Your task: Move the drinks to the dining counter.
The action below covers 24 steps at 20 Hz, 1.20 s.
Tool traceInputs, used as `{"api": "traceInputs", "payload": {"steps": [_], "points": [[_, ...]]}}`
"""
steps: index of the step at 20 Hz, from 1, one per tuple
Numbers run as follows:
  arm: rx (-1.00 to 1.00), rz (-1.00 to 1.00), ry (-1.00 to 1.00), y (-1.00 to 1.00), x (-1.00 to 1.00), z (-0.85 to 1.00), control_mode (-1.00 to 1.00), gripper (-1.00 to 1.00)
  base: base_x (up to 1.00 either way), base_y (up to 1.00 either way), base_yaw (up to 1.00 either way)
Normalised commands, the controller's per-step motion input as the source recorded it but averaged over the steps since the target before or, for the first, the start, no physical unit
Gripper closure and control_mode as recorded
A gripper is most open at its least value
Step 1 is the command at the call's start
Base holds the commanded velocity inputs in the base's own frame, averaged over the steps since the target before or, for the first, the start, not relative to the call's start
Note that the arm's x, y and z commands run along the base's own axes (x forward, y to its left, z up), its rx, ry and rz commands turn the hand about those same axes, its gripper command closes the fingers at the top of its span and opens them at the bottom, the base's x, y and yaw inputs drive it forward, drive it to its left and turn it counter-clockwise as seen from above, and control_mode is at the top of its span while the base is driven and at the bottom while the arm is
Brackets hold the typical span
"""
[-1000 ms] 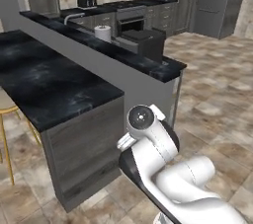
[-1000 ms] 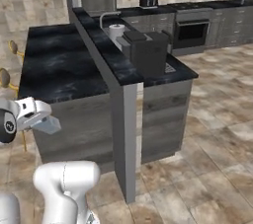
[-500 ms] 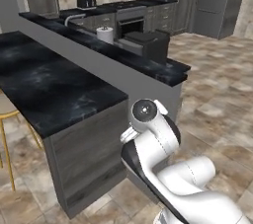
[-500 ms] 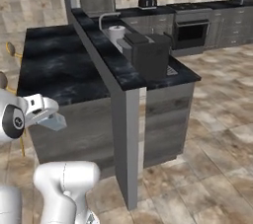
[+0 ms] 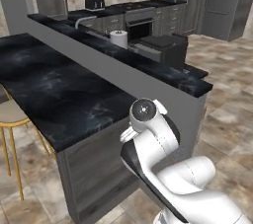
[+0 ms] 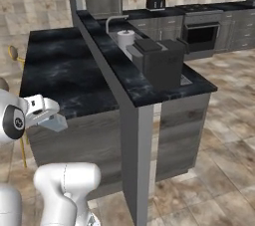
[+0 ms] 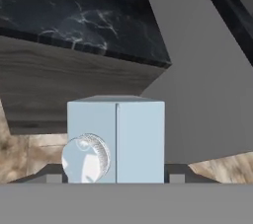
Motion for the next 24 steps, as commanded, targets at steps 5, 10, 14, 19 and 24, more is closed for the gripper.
{"api": "traceInputs", "payload": {"steps": [5, 10, 14, 19, 24], "points": [[0.00, 0.00, 0.00, 0.00, 0.00, 0.00, 1.00, 1.00, 0.00, 0.09, 0.00], [0.09, 0.00, -0.01, 0.00, -0.40, 0.60, -1.00, 1.00, -0.23, 0.00, 0.00], [0.22, 0.02, -0.01, 0.01, -0.37, 1.00, -1.00, 1.00, 0.00, 0.00, 0.00], [0.26, 0.07, 0.00, 0.08, 0.00, 1.00, -1.00, 1.00, 0.00, 0.00, 0.00], [0.23, 0.12, 0.03, 0.00, 0.02, 0.79, -1.00, 1.00, 0.00, 0.00, 0.00]]}}
